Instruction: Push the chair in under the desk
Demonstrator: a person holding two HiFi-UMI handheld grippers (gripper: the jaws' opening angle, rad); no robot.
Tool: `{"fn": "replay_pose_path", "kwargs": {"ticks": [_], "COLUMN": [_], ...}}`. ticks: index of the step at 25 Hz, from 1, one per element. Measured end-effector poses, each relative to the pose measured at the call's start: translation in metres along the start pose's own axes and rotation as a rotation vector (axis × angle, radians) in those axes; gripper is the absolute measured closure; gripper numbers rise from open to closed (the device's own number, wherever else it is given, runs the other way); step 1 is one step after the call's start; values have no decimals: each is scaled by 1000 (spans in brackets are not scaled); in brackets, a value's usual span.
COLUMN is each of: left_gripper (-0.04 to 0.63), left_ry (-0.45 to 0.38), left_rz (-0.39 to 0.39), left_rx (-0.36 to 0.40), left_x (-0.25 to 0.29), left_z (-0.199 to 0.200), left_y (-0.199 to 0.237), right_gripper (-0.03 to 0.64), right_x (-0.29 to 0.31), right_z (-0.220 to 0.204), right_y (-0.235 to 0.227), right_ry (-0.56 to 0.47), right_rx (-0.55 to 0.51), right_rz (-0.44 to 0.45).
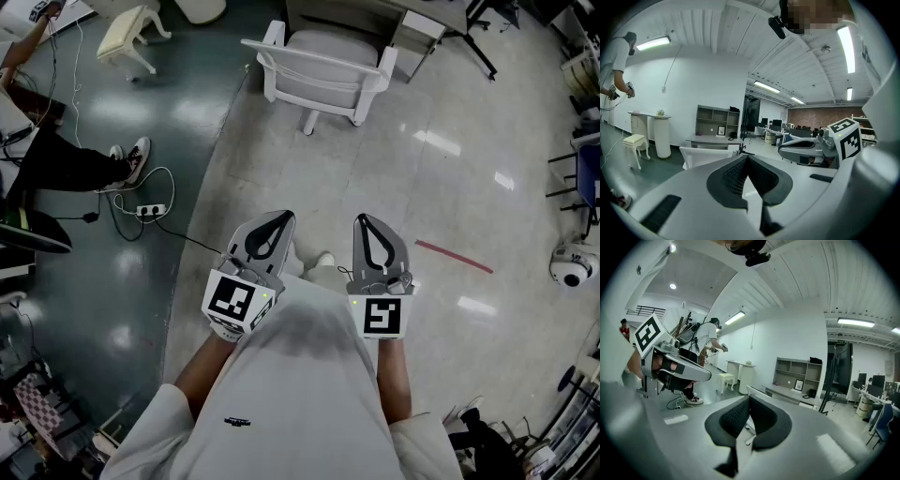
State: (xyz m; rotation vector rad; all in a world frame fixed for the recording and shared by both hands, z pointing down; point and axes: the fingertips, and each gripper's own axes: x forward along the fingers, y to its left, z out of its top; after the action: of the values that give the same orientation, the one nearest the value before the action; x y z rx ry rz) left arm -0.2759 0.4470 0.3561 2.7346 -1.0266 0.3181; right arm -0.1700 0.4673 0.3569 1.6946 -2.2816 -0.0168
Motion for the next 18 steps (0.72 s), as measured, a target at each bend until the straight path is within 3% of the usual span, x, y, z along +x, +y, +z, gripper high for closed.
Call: {"fn": "replay_pose_path", "kwargs": {"ticks": [11, 18], "left_gripper": [588, 588], "left_ry": [-18, -62], "left_rz": [-38, -35], "left_rx": [-50, -83], "left_x": [-11, -10], "left_z": [1, 11], "left_y": [28, 78], "right_gripper": [604, 603], "right_x": [22, 64], "right_z": [8, 15], "right_y": [27, 52], "right_ry": [36, 54], "right_rx": [-26, -52], "right_rz": [-18, 11]}}
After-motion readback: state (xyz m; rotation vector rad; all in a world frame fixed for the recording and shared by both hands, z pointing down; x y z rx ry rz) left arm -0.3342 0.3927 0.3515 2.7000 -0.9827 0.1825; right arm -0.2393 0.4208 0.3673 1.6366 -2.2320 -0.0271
